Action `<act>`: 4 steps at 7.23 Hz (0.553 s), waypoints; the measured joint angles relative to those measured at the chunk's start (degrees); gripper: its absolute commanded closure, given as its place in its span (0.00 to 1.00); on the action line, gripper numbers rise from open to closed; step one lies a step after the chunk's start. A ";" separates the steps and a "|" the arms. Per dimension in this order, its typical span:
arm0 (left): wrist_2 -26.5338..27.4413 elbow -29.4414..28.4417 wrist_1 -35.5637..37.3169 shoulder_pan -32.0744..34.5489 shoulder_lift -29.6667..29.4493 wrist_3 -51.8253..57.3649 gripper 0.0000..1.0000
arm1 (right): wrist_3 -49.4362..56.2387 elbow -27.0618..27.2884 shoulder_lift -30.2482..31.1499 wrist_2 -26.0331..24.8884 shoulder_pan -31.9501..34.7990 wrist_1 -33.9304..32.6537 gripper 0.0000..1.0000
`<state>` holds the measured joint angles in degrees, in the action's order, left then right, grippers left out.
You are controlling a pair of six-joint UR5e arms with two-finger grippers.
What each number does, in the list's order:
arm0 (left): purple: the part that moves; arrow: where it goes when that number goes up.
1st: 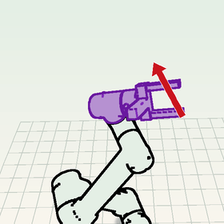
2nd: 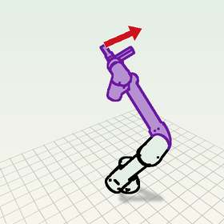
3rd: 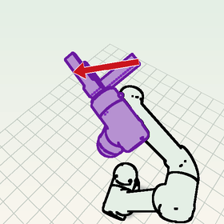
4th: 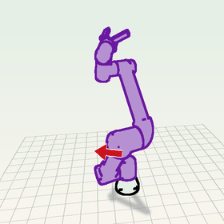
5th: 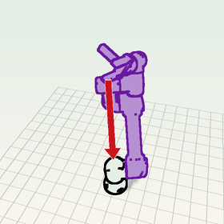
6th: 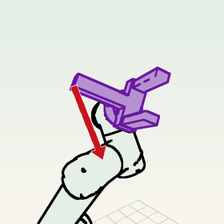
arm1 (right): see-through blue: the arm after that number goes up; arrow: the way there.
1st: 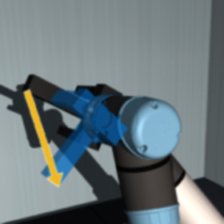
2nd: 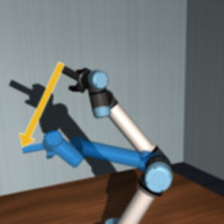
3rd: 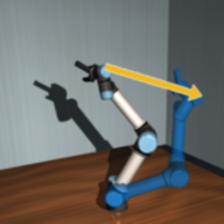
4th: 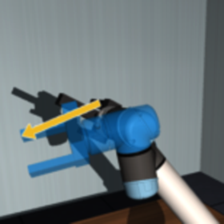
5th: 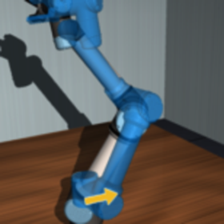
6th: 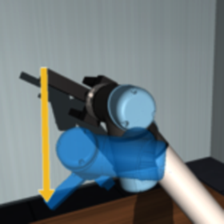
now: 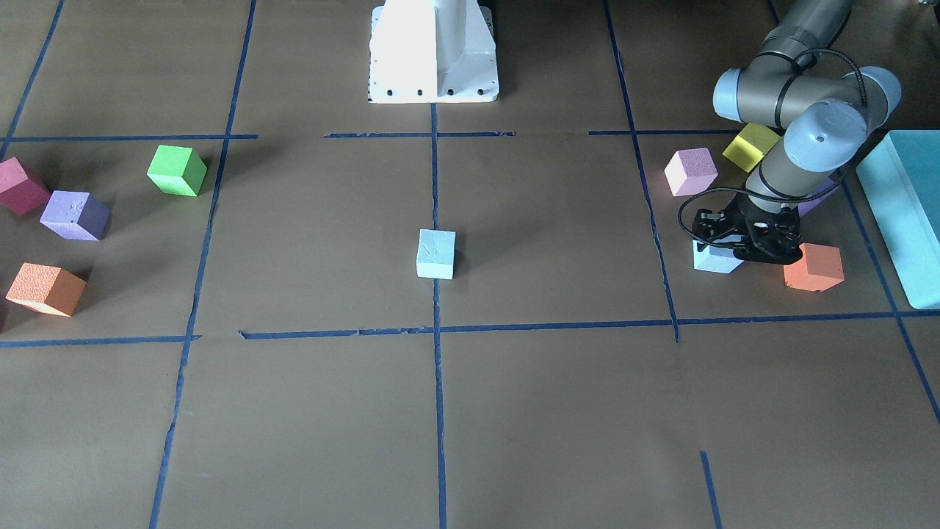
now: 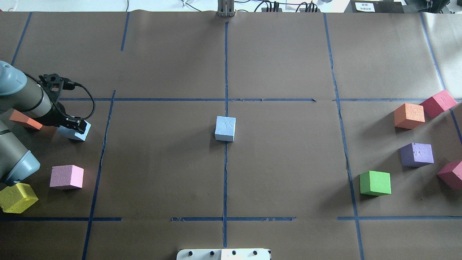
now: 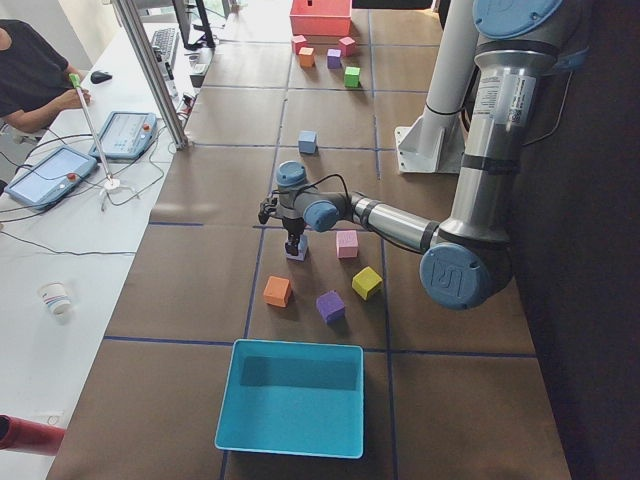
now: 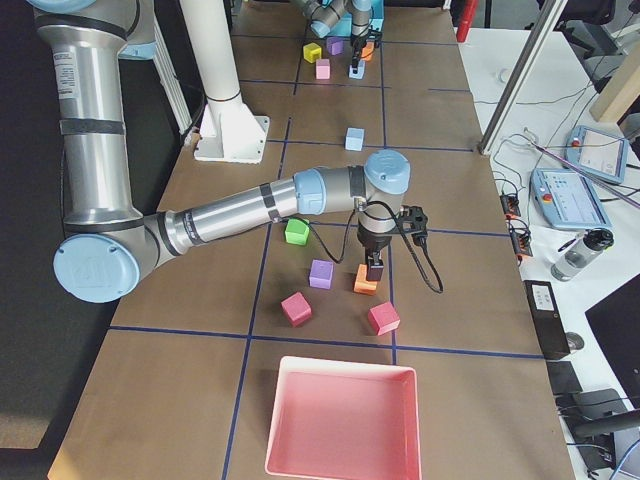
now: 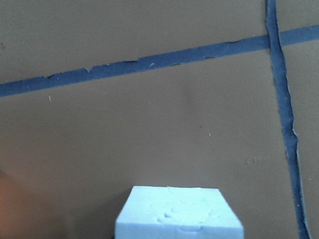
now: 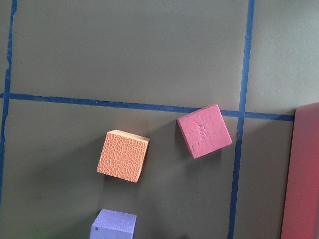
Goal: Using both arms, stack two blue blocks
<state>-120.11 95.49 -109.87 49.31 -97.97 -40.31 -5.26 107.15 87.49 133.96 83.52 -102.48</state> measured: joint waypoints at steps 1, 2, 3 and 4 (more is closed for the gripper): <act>-0.22 2.98 1.65 0.62 0.40 -0.11 1.00 | 0.45 0.04 0.08 0.04 0.03 0.02 0.00; -0.33 8.44 7.75 1.45 0.41 -0.27 1.00 | 1.03 0.09 0.31 0.08 0.05 0.06 0.00; -0.24 14.91 18.14 1.82 -1.31 -0.36 1.00 | 1.35 0.05 0.72 0.17 0.06 0.07 0.00; -0.05 19.52 29.28 1.90 -5.72 -0.49 1.00 | 1.46 0.02 1.14 0.41 0.06 0.08 0.00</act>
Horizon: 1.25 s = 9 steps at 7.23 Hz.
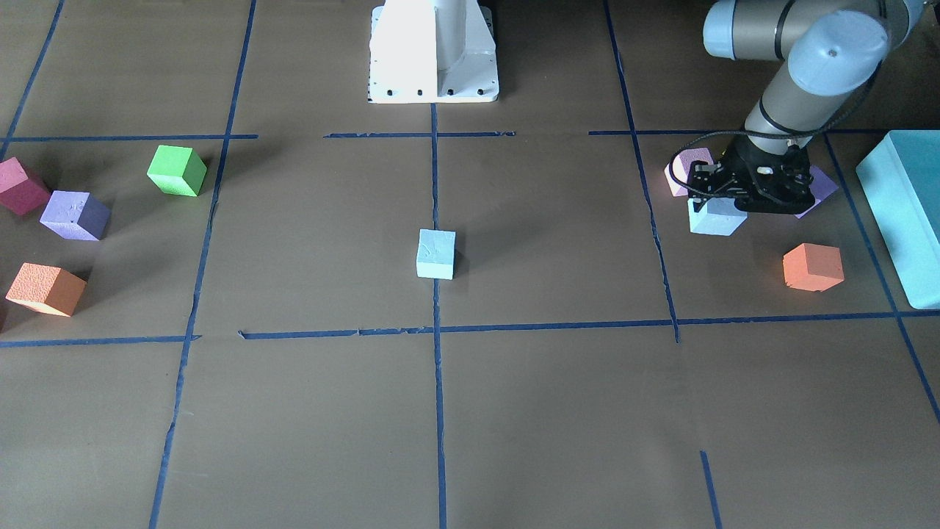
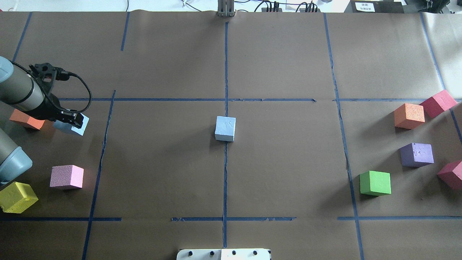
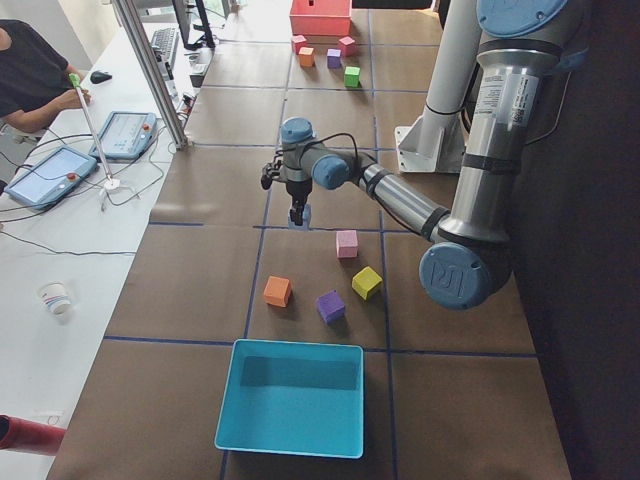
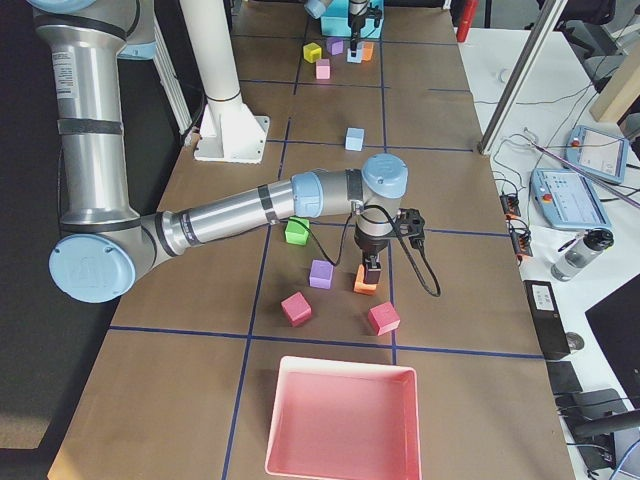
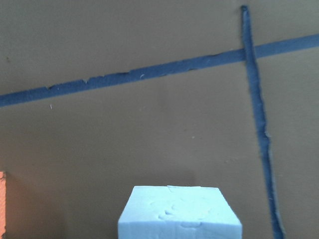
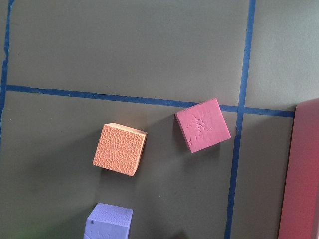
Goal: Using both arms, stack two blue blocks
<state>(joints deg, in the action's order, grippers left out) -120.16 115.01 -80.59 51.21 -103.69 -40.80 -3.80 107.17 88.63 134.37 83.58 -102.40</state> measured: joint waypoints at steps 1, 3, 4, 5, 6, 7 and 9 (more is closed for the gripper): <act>0.09 1.88 9.25 -0.07 -5.89 -0.71 1.00 | 0.09 -0.04 0.41 0.50 0.06 0.01 0.00; 0.03 -1.63 16.99 -1.23 -17.92 -6.51 1.00 | 3.49 -2.30 1.70 2.84 1.38 1.33 0.00; -0.05 -4.85 17.64 -2.40 -22.95 -9.38 1.00 | 6.02 -5.43 2.22 4.63 2.91 3.98 0.00; -0.11 -7.56 17.66 -3.63 -26.77 -11.47 1.00 | 7.60 -8.37 3.01 5.44 4.25 7.43 0.00; -0.14 -10.53 17.04 -4.97 -30.19 -12.91 1.00 | 8.13 -10.26 4.04 5.66 5.26 10.46 0.00; -0.14 -14.54 14.98 -6.58 -33.73 -14.62 1.00 | 8.11 -11.05 4.62 5.71 6.23 12.28 0.00; -0.04 -23.79 5.90 -10.24 -38.87 -19.45 1.00 | 7.88 -11.26 5.01 5.73 7.23 13.19 0.00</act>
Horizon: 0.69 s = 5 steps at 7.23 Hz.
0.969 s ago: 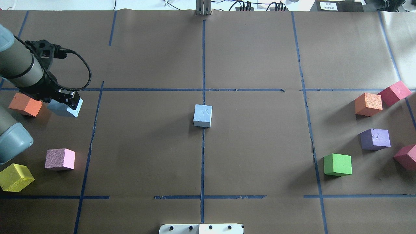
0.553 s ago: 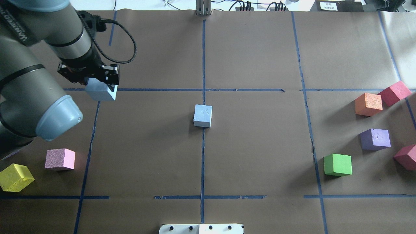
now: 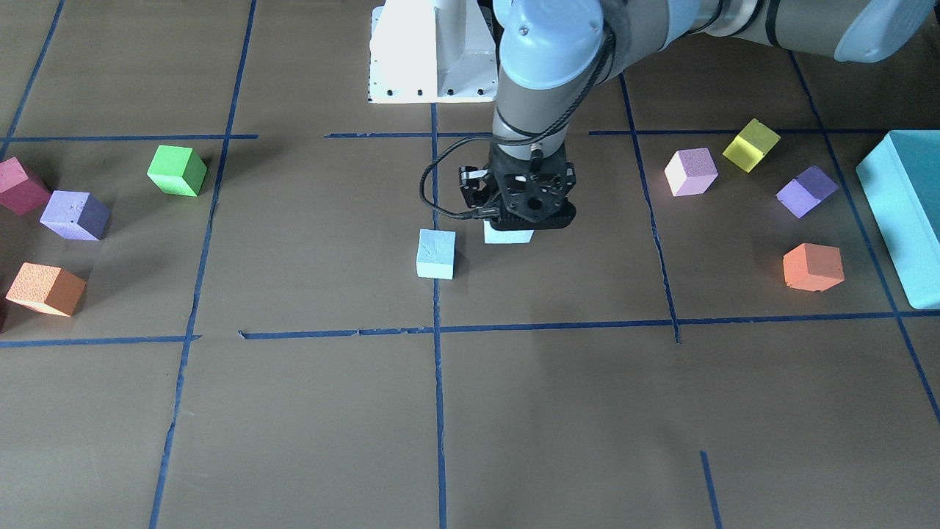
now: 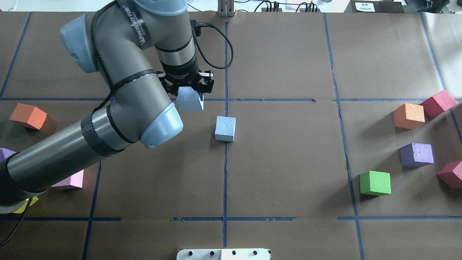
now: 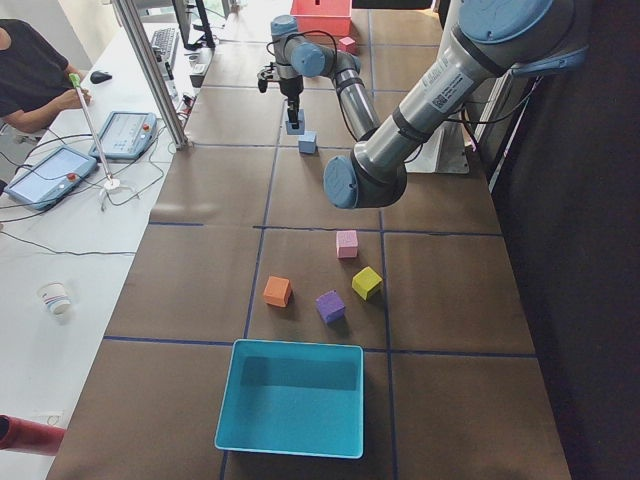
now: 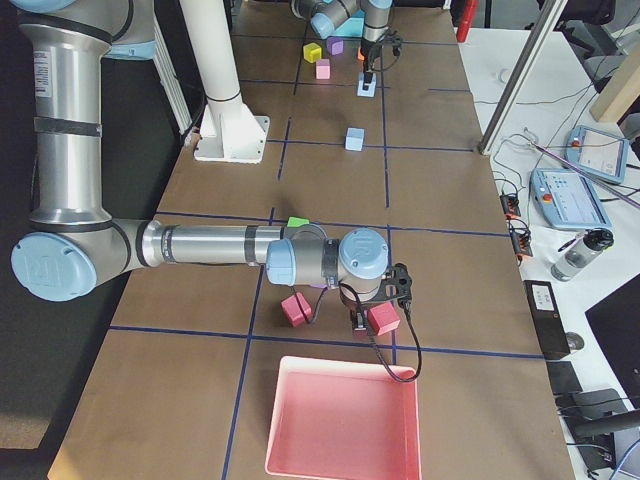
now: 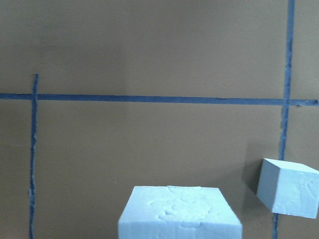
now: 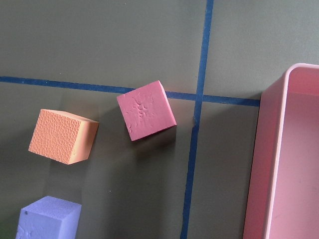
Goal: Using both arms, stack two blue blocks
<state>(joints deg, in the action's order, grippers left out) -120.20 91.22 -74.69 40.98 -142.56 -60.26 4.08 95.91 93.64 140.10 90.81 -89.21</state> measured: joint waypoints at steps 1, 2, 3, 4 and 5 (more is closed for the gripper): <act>0.15 -4.49 -3.65 -1.59 -2.27 -1.79 1.00 | -0.14 0.00 0.03 0.00 0.10 0.06 0.00; 1.03 -8.22 -5.80 -3.04 -4.36 -2.73 1.00 | -0.33 0.05 0.03 0.00 0.12 0.08 0.00; 2.40 -10.76 -7.35 -4.12 -5.53 -3.11 1.00 | -0.47 0.08 -0.03 0.00 0.15 0.08 0.00; 3.21 -12.44 -8.05 -4.61 -5.99 -2.77 1.00 | -0.53 0.06 -0.08 0.00 0.15 0.07 0.00; 3.58 -13.50 -8.34 -4.81 -6.18 -1.81 1.00 | -0.59 0.02 -0.10 0.00 0.15 0.03 0.00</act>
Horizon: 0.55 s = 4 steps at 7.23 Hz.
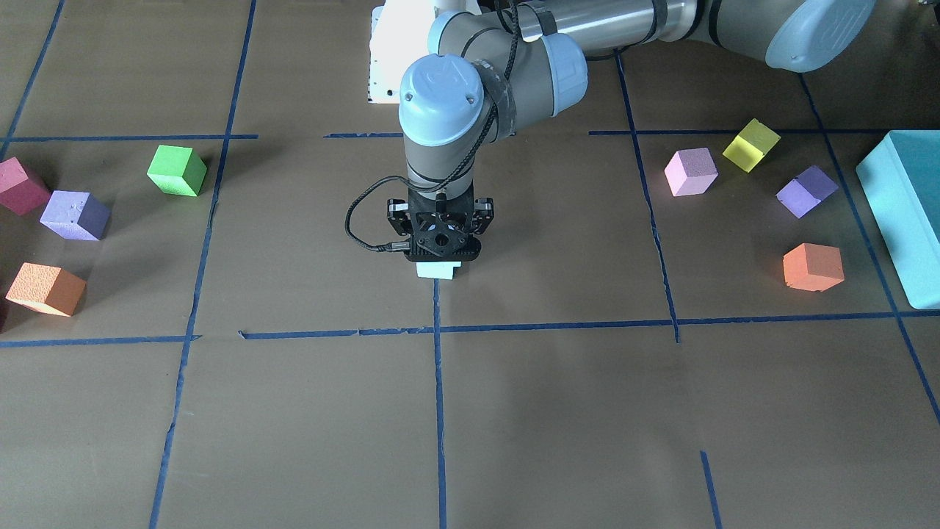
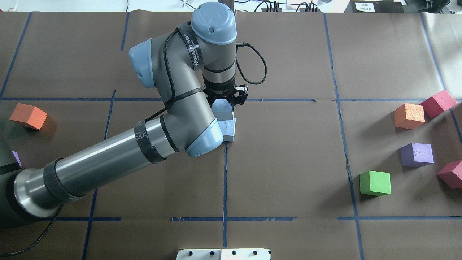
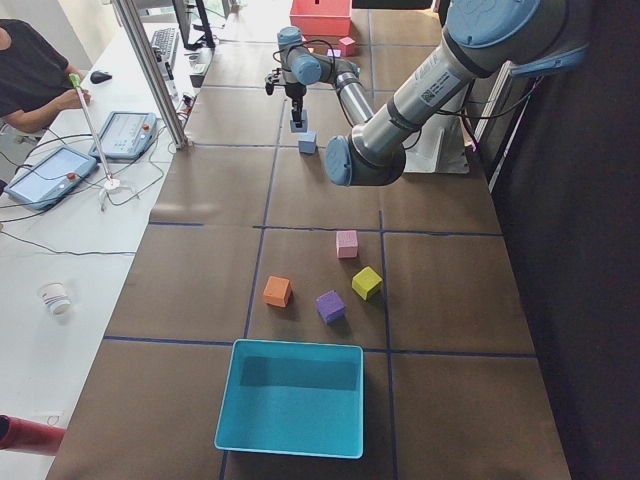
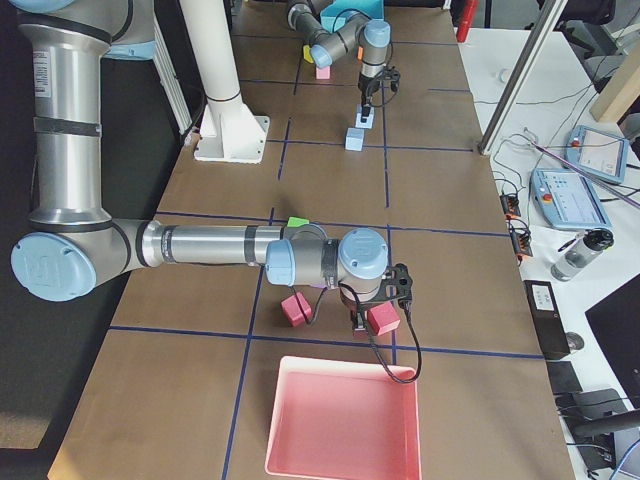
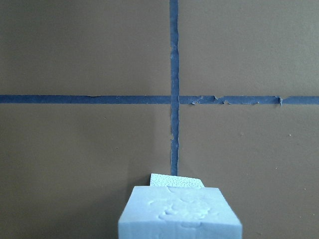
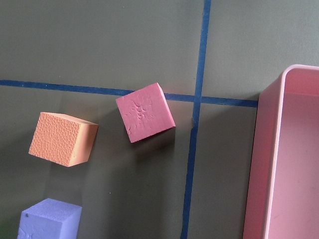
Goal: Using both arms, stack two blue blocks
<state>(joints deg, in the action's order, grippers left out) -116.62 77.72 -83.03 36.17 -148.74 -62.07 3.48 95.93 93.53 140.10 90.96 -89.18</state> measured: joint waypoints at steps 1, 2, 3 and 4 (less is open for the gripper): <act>0.11 -0.62 -0.13 -0.25 -0.09 0.93 1.00 | -0.19 -0.03 -0.06 0.00 0.00 -0.02 0.00; 0.15 -0.93 -0.20 -0.59 -0.12 1.39 0.99 | -0.48 -0.03 -0.16 0.00 0.00 -0.01 0.00; 0.16 -1.09 -0.28 -0.99 -0.12 1.61 0.95 | -0.66 -0.03 -0.34 0.00 0.00 0.01 0.00; 0.17 -1.13 -0.47 -1.37 -0.09 1.71 0.92 | -0.72 -0.11 -0.56 0.00 0.00 0.00 0.00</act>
<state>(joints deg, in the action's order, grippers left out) -116.46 76.59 -83.50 34.80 -148.83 -60.36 2.76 95.82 92.97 140.10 90.97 -89.17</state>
